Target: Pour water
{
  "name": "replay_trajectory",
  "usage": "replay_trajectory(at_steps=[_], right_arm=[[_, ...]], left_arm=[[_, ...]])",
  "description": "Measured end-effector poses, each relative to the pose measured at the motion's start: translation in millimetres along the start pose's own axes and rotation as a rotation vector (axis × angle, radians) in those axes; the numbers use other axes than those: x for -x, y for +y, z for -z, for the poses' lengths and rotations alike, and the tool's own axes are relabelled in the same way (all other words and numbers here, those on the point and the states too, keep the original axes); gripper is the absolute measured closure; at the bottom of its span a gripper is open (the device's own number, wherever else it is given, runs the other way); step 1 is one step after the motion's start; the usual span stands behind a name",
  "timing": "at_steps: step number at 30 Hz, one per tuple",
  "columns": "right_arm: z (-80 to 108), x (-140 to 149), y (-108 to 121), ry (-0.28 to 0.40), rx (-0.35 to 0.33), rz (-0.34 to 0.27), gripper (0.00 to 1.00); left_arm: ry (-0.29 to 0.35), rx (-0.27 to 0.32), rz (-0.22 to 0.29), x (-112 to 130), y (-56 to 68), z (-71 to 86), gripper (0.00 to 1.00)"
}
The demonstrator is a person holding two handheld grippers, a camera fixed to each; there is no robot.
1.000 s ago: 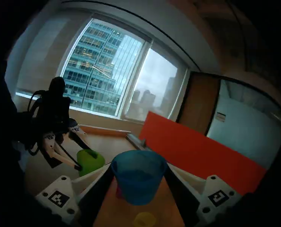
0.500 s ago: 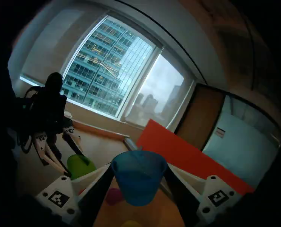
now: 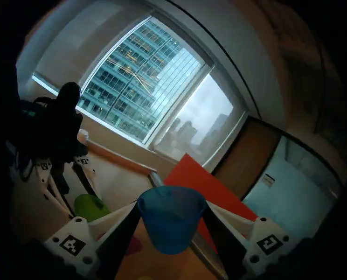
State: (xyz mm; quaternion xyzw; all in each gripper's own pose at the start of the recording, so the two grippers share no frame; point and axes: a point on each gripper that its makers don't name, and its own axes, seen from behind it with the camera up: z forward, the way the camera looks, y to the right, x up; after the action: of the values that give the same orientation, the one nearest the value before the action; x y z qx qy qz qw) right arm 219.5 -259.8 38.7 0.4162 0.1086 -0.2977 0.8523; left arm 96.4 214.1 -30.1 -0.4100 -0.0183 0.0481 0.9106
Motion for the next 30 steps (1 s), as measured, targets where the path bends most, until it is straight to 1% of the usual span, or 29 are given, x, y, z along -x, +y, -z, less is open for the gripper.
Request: replay_trajectory(at_steps=[13,24,30], right_arm=[[-7.9,-12.9,11.0,0.010,0.018,0.125,0.08],[-12.9,-13.0,19.7,0.000,0.036,0.247,0.08],[-16.7,-11.3,24.6,-0.012,0.043,0.311,0.08]], left_arm=[[0.009,0.021,0.004,-2.6,4.2,-4.0,0.14],[0.004,0.031,0.006,0.3,3.9,-8.8,0.14],[0.008,0.037,0.013,-2.3,3.1,-12.1,0.14]])
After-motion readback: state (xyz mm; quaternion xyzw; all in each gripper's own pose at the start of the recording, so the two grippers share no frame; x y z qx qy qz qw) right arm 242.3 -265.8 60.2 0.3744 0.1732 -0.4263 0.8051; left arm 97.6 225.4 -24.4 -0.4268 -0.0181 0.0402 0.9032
